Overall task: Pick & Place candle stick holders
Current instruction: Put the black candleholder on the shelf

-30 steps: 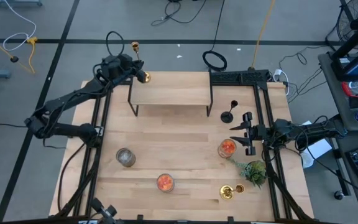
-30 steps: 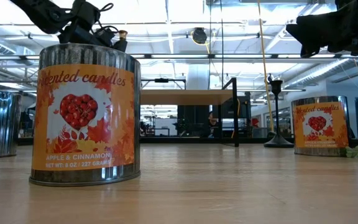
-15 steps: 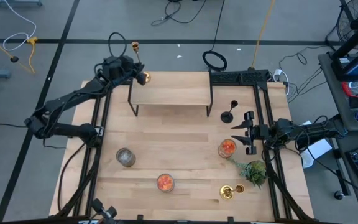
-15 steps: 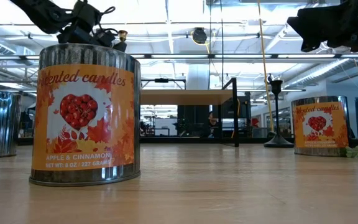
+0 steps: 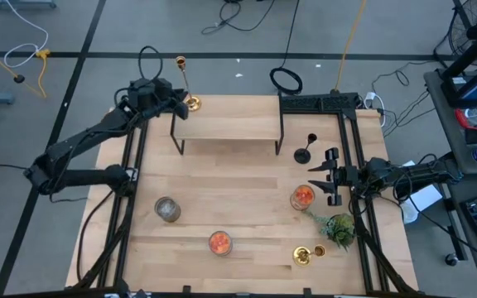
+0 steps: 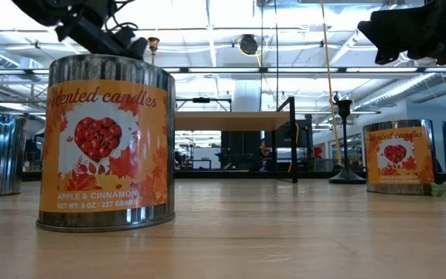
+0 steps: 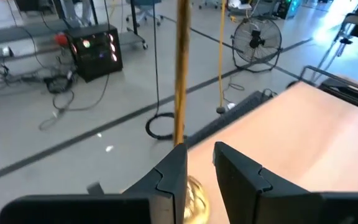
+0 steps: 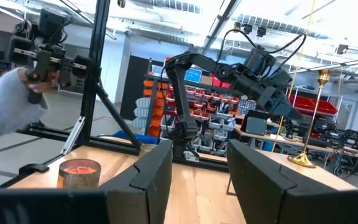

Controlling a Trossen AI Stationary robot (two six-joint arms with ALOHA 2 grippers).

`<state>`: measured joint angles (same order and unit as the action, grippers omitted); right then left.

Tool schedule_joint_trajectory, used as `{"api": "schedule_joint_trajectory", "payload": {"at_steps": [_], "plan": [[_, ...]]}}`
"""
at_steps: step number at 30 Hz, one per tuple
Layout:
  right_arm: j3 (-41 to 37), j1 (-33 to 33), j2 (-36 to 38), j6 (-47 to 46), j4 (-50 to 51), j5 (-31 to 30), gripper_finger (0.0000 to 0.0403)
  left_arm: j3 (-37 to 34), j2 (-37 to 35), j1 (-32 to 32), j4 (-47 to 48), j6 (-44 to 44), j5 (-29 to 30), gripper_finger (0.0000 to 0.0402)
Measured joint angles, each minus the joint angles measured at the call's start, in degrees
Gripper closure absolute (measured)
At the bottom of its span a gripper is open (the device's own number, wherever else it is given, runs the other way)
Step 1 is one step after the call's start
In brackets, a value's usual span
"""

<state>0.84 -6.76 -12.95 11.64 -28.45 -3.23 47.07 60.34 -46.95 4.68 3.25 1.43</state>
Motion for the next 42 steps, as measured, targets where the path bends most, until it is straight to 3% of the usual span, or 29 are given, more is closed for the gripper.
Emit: {"api": "schedule_joint_trajectory", "payload": {"at_steps": [3, 9, 15, 22, 25, 31, 42], "plan": [[0.0, 0.0, 0.0, 0.0, 0.0, -2.4, 0.0250, 0.0, -2.6, 1.0, 4.7, 0.3, -0.1, 0.0316], [0.4, 0.0, 0.0, -1.3, 2.9, -17.1, 0.0250, 0.0, -7.6, 4.1, 14.3, 4.2, -2.5, 0.0316], [5.5, 2.2, -1.3, -11.5, 20.6, -24.1, 0.0250, 0.0, -10.9, 9.2, 19.8, 4.6, -10.8, 0.0316], [8.9, 5.2, -4.6, -15.5, 24.8, -23.8, 0.0250, 0.0, -11.2, 15.3, 20.1, 4.2, -11.6, 0.0316], [8.9, 6.3, -5.4, -17.2, 25.2, -27.8, 0.0250, 0.0, -11.1, 16.9, 20.0, 3.1, -11.5, 0.0316], [8.8, 9.5, -6.6, -24.9, 32.9, -29.8, 0.0250, 0.0, -11.1, 18.7, 19.9, 3.0, -11.3, 0.0316], [7.3, 20.2, -9.9, -28.3, 33.0, -33.8, 0.0250, 0.0, -11.1, 20.2, 19.1, 2.9, -11.3, 0.0316]]}}
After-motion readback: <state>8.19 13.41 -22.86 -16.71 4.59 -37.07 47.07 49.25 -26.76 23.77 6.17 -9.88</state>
